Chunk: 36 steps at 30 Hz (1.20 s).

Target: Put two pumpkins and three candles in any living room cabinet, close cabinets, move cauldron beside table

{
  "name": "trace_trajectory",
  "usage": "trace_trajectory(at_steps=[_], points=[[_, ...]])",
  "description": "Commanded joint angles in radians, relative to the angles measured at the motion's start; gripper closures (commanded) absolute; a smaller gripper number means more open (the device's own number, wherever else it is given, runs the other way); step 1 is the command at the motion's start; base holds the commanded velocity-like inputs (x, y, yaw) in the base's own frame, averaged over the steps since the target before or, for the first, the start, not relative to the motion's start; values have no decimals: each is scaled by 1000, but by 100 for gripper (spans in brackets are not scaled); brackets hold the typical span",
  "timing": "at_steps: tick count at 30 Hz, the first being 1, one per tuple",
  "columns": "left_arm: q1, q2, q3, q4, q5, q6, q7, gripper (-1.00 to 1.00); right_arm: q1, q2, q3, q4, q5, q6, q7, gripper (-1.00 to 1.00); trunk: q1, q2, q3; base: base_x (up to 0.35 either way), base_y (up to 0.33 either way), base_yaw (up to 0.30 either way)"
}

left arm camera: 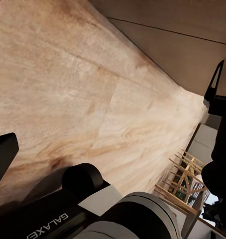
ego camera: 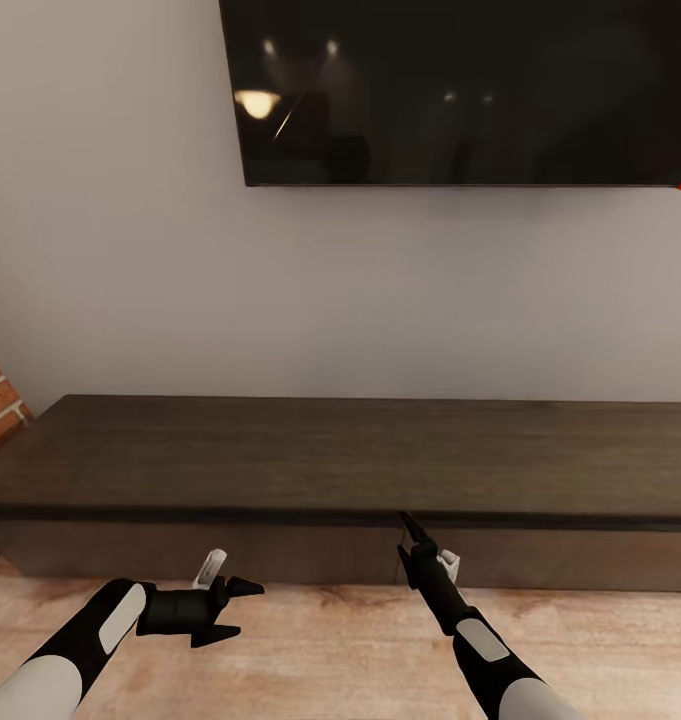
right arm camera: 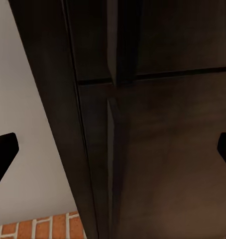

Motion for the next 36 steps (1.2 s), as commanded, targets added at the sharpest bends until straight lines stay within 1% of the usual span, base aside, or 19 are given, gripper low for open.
trace_trajectory(at_steps=[1, 25, 36], points=[[0, 0, 0, 0, 0, 0, 0, -100, 0, 0, 0, 0, 0, 0, 0, -100, 0, 0, 0, 55, 0, 0], [0, 0, 0, 0, 0, 0, 0, -100, 0, -1, 1, 0, 5, 3, -7, -100, 0, 0, 0, 15, 0, 0], [0, 0, 0, 0, 0, 0, 0, -100, 0, -1, 1, 0, 6, 3, -7, -100, 0, 0, 0, 60, 0, 0]])
